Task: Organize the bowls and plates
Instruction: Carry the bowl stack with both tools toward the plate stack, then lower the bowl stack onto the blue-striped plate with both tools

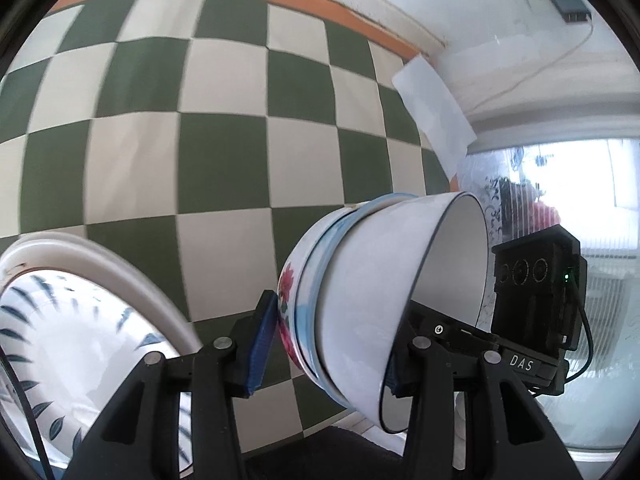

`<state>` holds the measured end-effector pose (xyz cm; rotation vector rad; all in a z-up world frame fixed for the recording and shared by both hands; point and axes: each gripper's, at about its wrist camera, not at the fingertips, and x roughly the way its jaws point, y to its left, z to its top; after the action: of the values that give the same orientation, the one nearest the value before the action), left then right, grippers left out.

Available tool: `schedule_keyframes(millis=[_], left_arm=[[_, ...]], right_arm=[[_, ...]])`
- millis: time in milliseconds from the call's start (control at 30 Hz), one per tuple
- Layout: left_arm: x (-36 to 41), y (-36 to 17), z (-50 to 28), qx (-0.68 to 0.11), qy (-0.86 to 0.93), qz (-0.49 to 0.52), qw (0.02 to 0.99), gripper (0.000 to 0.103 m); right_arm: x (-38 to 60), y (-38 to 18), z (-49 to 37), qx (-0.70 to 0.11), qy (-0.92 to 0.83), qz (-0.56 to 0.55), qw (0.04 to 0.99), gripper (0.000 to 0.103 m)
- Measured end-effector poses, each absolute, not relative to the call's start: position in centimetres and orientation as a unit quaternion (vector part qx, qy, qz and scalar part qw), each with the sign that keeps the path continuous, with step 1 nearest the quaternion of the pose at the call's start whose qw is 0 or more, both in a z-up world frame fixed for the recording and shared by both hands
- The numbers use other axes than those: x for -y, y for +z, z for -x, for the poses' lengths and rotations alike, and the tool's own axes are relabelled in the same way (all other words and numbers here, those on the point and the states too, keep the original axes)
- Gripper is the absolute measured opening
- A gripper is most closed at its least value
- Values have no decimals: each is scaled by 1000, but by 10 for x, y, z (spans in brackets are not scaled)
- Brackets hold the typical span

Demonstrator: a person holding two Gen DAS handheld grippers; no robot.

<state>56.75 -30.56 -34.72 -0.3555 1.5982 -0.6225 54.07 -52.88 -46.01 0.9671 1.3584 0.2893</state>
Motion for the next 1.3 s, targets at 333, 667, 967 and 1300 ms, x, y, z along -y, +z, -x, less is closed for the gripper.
schedule_keyframes(millis=[333,667,967,1300], left_arm=[[238,-320,-563,-676,-238,193,670,41],[156,-315,-541,-664,-184,236,686,41],[110,-332,-524,-665,-151,263,682,41],[92,-344,-517,-671,-146,272,674,41]], right_arm=[[472,-432,-568,-611,183,-390,664,52],[391,-426,-578,-633,241,-345,649,52],[329,-440,-577,-657,269,-317,629,52],[299,-455,-574,-671,269,-302,621,52]])
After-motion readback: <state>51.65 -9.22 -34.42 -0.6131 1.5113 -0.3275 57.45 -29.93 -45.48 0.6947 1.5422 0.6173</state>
